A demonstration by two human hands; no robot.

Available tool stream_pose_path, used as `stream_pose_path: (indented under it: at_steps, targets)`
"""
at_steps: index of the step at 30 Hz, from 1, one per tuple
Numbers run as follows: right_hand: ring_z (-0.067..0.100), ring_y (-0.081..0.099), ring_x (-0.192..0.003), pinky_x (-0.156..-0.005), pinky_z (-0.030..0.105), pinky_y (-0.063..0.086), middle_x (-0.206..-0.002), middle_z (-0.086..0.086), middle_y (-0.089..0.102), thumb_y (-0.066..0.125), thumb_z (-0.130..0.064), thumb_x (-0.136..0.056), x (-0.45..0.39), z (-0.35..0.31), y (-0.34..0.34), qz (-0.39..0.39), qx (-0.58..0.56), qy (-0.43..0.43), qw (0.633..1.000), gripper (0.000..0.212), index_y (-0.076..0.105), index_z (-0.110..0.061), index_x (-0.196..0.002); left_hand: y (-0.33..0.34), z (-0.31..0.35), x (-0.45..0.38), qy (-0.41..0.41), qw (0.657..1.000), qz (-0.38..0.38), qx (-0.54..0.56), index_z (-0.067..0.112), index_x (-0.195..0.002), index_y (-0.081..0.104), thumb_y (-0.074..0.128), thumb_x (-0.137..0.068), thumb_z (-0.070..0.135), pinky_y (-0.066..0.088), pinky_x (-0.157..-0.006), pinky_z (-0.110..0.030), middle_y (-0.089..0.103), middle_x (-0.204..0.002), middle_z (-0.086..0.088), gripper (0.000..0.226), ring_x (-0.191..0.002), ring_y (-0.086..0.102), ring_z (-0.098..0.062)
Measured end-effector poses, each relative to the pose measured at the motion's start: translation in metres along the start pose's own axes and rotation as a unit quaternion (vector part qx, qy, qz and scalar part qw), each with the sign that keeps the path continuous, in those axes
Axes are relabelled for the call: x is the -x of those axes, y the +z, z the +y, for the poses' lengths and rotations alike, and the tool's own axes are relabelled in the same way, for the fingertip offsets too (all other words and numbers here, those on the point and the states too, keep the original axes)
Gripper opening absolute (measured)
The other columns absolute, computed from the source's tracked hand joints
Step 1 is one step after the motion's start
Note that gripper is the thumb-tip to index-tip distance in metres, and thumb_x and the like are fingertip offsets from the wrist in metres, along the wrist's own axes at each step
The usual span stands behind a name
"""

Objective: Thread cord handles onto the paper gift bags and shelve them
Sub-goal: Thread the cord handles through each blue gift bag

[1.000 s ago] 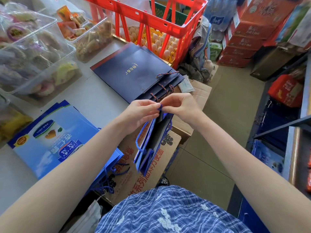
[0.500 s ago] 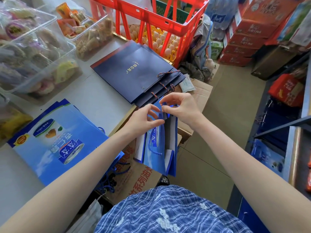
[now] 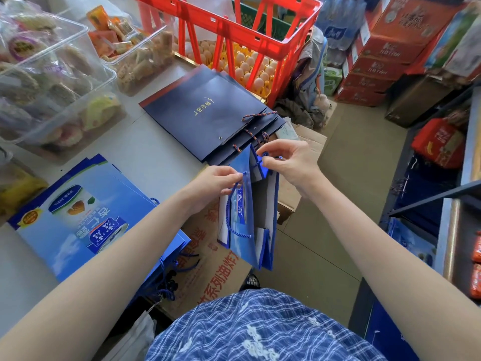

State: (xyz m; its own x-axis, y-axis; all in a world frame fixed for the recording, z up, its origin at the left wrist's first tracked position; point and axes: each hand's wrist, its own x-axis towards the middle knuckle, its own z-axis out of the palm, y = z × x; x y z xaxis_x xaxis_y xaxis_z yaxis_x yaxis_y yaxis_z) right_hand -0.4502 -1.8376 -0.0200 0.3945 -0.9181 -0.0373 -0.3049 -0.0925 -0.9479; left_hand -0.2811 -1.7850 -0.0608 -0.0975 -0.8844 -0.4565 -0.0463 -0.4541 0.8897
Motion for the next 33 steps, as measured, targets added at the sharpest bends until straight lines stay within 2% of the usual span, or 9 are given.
stream_pose_path:
  at_steps: [9, 14, 16, 18, 21, 24, 28, 30, 33]
  targets:
    - [0.010, 0.060, -0.072, -0.071, 0.023, 0.051, -0.076, 0.001, 0.066, 0.065, 0.005, -0.077, -0.002, 0.005, -0.002, 0.043, -0.029, 0.061, 0.997, 0.025, 0.068, -0.020, -0.074, -0.013, 0.002, 0.002, -0.058, 0.988, 0.012, 0.145, 0.005, -0.088, 0.060, 0.051, -0.093, 0.013, 0.050, -0.092, -0.033, 0.072, -0.087, -0.006, 0.013, -0.085, 0.069, -0.018]
    - [0.011, 0.061, -0.072, -0.073, 0.026, 0.052, -0.079, 0.001, 0.067, 0.068, 0.001, -0.078, -0.004, 0.001, 0.008, 0.006, 0.029, 0.026, 0.999, 0.025, 0.067, -0.024, -0.074, 0.006, 0.004, 0.014, -0.014, 0.992, 0.092, -0.088, 0.018, -0.087, 0.049, 0.064, -0.085, 0.036, 0.054, -0.079, -0.031, 0.061, -0.096, -0.004, 0.024, -0.089, 0.063, -0.016]
    - [0.006, 0.059, -0.068, -0.069, 0.017, 0.049, -0.076, -0.004, 0.067, 0.069, 0.000, -0.077, -0.007, -0.004, 0.012, 0.003, 0.050, 0.008, 0.999, 0.024, 0.067, -0.024, -0.074, 0.020, 0.004, 0.018, -0.012, 0.963, 0.119, -0.241, 0.019, -0.087, 0.044, 0.067, -0.079, 0.046, 0.045, -0.064, -0.025, 0.054, -0.089, 0.001, 0.036, -0.079, 0.053, -0.011]
    - [0.003, 0.058, -0.066, -0.065, 0.013, 0.046, -0.075, -0.004, 0.067, 0.069, 0.000, -0.077, -0.010, -0.007, 0.016, 0.009, 0.052, -0.003, 0.999, 0.023, 0.067, -0.023, -0.074, 0.029, 0.002, 0.020, -0.004, 0.936, 0.108, -0.335, 0.019, -0.083, 0.043, 0.063, -0.084, 0.040, 0.037, -0.057, -0.022, 0.053, -0.086, 0.001, 0.029, -0.072, 0.048, -0.009]
    - [0.003, 0.057, -0.066, -0.068, 0.017, 0.049, -0.078, -0.003, 0.066, 0.068, -0.001, -0.077, -0.012, -0.004, 0.013, 0.041, 0.072, -0.008, 0.997, 0.017, 0.069, -0.018, -0.080, 0.023, 0.000, 0.018, -0.027, 0.941, 0.074, -0.329, 0.018, -0.072, 0.046, 0.051, -0.093, 0.035, 0.049, -0.061, -0.028, 0.059, -0.077, 0.000, 0.027, -0.065, 0.058, -0.011]
    - [0.005, 0.055, -0.073, -0.073, 0.016, 0.051, -0.100, 0.001, 0.060, 0.071, -0.003, -0.077, 0.000, 0.004, 0.004, 0.047, 0.170, -0.037, 0.984, 0.026, 0.068, -0.011, -0.102, 0.008, -0.003, 0.019, -0.047, 0.969, 0.030, -0.241, 0.014, -0.068, 0.047, 0.050, -0.094, 0.037, 0.056, -0.075, -0.042, 0.053, -0.061, 0.002, 0.034, -0.054, 0.060, -0.013]
    - [0.016, 0.059, -0.081, -0.077, 0.026, 0.052, -0.101, 0.003, 0.058, 0.069, -0.006, -0.080, 0.035, 0.009, 0.023, -0.050, 0.258, -0.130, 0.956, 0.010, 0.070, -0.005, -0.090, 0.004, -0.006, 0.016, -0.046, 0.985, 0.003, -0.166, 0.014, -0.070, 0.049, 0.056, -0.092, 0.027, 0.058, -0.076, -0.040, 0.054, -0.056, 0.007, 0.026, -0.052, 0.059, -0.007]
    - [0.012, 0.055, -0.079, -0.080, 0.031, 0.049, -0.102, 0.003, 0.062, 0.066, -0.013, -0.085, 0.047, 0.009, 0.035, -0.144, 0.302, -0.085, 0.938, 0.009, 0.071, -0.006, -0.085, 0.005, -0.005, 0.015, -0.043, 0.985, 0.014, -0.164, 0.014, -0.070, 0.049, 0.055, -0.092, 0.022, 0.058, -0.072, -0.036, 0.054, -0.061, 0.004, 0.024, -0.054, 0.062, -0.009]
    - [0.011, 0.058, -0.082, -0.081, 0.030, 0.051, -0.099, -0.001, 0.068, 0.069, -0.026, -0.083, 0.049, 0.010, 0.035, -0.178, 0.318, 0.020, 0.931, 0.020, 0.070, -0.014, -0.099, 0.003, -0.003, 0.014, -0.035, 0.982, 0.054, -0.179, 0.016, -0.069, 0.048, 0.052, -0.094, 0.023, 0.056, -0.069, -0.032, 0.046, -0.067, 0.003, 0.026, -0.060, 0.058, -0.011]
